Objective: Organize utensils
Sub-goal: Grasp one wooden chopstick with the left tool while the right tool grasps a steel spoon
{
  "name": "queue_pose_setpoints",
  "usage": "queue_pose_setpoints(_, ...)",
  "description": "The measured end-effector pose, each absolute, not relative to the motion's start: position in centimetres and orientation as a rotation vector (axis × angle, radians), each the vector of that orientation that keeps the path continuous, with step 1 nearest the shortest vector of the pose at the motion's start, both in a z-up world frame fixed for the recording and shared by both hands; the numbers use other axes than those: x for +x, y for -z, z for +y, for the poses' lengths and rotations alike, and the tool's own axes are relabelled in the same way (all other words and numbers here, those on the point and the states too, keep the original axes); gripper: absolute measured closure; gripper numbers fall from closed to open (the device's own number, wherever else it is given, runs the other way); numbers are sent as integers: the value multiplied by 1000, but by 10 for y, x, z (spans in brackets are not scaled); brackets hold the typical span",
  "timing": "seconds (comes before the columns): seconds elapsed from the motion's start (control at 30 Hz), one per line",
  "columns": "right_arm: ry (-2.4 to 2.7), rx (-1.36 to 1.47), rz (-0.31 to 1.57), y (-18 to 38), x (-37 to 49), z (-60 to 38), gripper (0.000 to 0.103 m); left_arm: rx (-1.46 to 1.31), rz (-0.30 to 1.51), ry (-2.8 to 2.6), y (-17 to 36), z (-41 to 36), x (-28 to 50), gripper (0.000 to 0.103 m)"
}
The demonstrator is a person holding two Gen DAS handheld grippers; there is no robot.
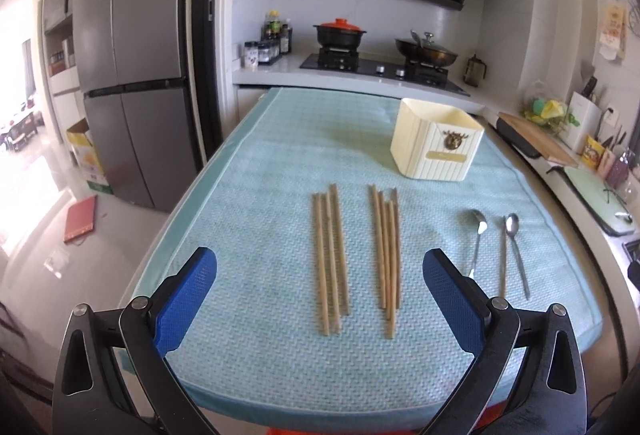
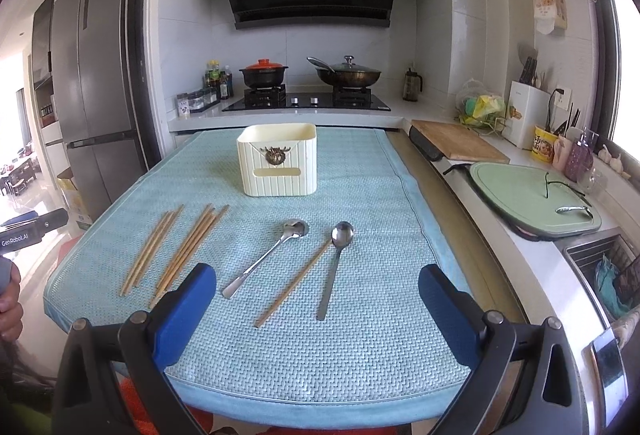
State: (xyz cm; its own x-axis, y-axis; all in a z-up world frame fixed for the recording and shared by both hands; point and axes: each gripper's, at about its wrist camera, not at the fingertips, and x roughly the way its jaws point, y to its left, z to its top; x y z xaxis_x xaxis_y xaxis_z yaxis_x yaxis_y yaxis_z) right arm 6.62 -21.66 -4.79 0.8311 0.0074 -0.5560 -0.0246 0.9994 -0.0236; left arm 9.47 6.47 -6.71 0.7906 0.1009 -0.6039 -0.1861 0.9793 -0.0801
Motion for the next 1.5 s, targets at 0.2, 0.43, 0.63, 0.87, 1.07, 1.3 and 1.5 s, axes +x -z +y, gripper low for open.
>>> queue_pose_setpoints(0.2,-5,-24,658,67,95,-224,0,-137,724,-159,99,79,138,0)
queue_pose_setpoints(0.43,12,7,710,99,134,-240,0,-130,786,-158,133,88,185,0)
queue_pose_setpoints(0.63,25,39,720,135,164,-257,0,-130,859,-190,165,102,216,1)
queue_pose_setpoints(0.87,6,124,777,158,204,-271,12,-143,909,-182,181,106,227,1)
queue_pose_setpoints(1.07,-8,136,786,163,213,-267,13,-121,914,-171,184,103,242,1)
queue_pose_setpoints(1.3,0,124,805,169,217,-268,13,-96,937,-190,193,106,257,1)
queue_pose_setpoints(1.5,-8,108,833,178,240,-271,17,-101,965,-205,199,115,266,1)
